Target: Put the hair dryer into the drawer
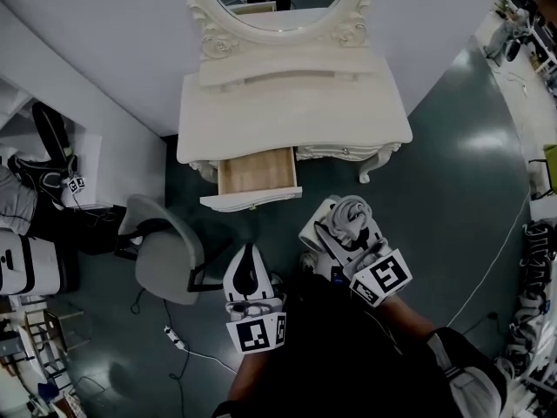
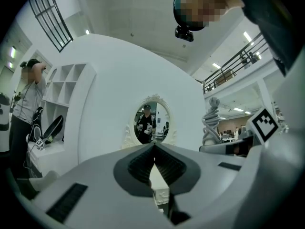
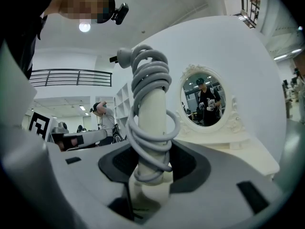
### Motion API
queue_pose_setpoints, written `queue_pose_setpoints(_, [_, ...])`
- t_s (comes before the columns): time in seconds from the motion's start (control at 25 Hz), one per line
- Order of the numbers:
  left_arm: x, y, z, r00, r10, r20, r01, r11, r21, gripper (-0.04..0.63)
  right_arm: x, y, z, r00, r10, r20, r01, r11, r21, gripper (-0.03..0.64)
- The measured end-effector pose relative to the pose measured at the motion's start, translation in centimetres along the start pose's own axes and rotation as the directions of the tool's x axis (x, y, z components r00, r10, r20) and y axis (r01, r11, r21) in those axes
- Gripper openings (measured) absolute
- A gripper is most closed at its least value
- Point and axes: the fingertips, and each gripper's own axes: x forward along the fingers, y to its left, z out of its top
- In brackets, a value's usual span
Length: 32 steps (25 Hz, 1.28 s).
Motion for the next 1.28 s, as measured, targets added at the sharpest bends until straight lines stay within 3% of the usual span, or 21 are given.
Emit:
queue_pose_setpoints(0.52, [3.4, 3.2, -0.3, 1.0, 0.018, 0.016, -0.018, 1.0, 0.002, 0.023, 3.7, -1.9, -0.4, 1.0, -0.019, -0.01, 0.018, 1.0, -0.017, 0.19])
queue_pose_setpoints(1.28, [9.9, 11.3, -1.6, 0.998, 0.058, -0.011, -0.059, 0.998, -0.029, 0.023, 14.4, -3.2, -0.7, 0.998, 0.0, -0.062, -0.005, 0.997, -0.075, 0.19])
